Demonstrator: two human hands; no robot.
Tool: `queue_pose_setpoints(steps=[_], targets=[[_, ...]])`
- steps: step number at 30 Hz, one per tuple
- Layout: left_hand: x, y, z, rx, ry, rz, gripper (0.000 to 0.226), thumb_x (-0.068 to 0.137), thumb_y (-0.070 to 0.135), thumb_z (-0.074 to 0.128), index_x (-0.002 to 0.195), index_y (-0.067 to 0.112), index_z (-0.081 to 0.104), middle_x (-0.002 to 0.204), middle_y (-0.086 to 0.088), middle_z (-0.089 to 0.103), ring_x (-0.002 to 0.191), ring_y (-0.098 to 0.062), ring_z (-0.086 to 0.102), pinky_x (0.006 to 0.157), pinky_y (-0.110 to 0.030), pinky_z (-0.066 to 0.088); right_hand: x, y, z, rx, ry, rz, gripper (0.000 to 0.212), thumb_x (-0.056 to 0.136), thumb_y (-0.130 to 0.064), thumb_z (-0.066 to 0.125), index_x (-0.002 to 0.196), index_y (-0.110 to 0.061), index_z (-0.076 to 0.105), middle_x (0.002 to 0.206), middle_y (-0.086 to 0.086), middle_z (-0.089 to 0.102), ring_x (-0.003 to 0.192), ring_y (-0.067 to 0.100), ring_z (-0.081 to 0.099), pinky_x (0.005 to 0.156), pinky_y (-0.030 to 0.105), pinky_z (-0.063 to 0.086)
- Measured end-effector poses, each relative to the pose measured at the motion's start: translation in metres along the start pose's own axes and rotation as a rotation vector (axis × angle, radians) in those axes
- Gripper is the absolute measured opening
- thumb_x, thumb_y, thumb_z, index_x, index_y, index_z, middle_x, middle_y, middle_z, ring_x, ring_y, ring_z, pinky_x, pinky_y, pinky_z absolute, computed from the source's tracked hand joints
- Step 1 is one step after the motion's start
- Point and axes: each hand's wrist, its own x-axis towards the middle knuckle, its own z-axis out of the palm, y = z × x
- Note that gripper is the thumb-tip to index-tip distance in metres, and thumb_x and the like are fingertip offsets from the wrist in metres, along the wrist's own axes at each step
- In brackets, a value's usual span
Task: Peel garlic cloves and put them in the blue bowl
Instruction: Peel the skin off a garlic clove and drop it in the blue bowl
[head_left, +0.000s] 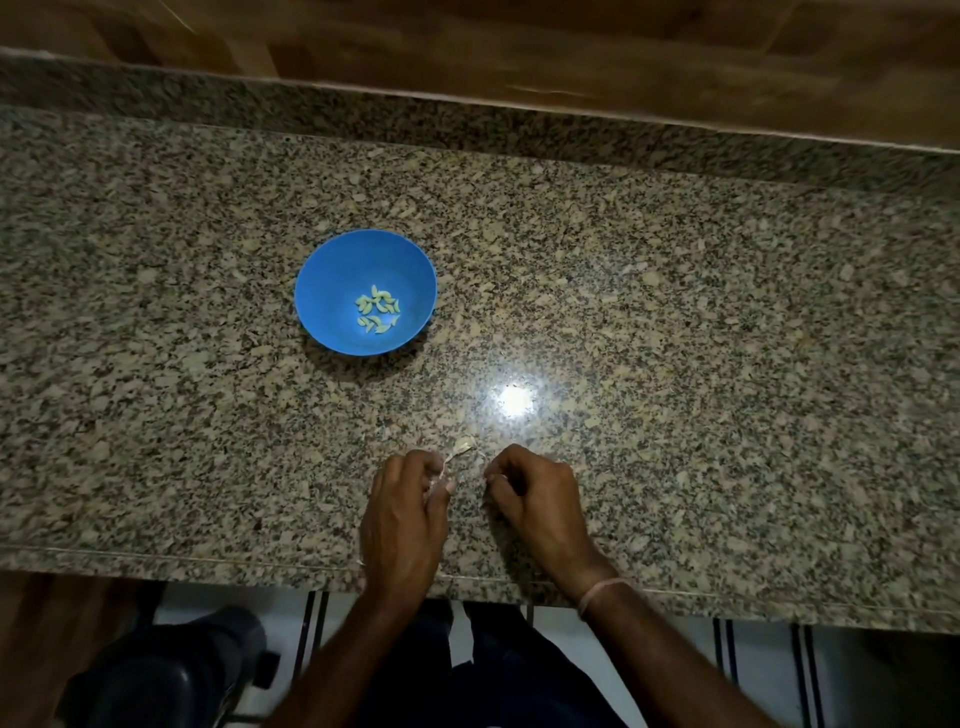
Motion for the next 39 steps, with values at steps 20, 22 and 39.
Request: queue_pose_setpoints(steps=[20,22,39], targets=[[0.009,-0.026,-0.007,0.024,-0.171,0.184,0.037,0.094,0.027,0.072,0.128,0.027,0.057,0.116,0.003,0.054,0.097,-0.020,0.061,0.061,-0.032,0.044,-0.014,-0.020,0.027,-0.209,0.126,0.223,0.021,0.090,-0.029,0.079,0.075,-0.020,0.066,0.069,-0.009,0.068,0.064,0.002,0.062,0.063,0.033,0.055],[0.008,-0.029,-0.008,0.014,-0.177,0.203,0.036,0.095,0.028,0.072,0.127,0.026,0.057,0.116,0.004,0.054,0.096,-0.019,0.061,0.061,-0.033,0.046,-0.015,-0.026,0.032,-0.259,0.152,0.217,0.023,0.093,-0.023,0.076,0.073,-0.020,0.064,0.067,-0.009,0.067,0.061,-0.002,0.061,0.059,0.030,0.054],[0.009,-0.034,-0.013,-0.068,-0.209,0.175,0.025,0.092,0.023,0.074,0.113,0.031,0.062,0.106,0.012,0.054,0.093,-0.012,0.060,0.065,-0.036,0.054,-0.012,-0.052,0.053,-0.636,0.168,0.186,0.016,0.093,-0.006,0.062,0.080,-0.014,0.057,0.084,0.005,0.065,0.074,0.025,0.059,0.058,0.035,0.042]])
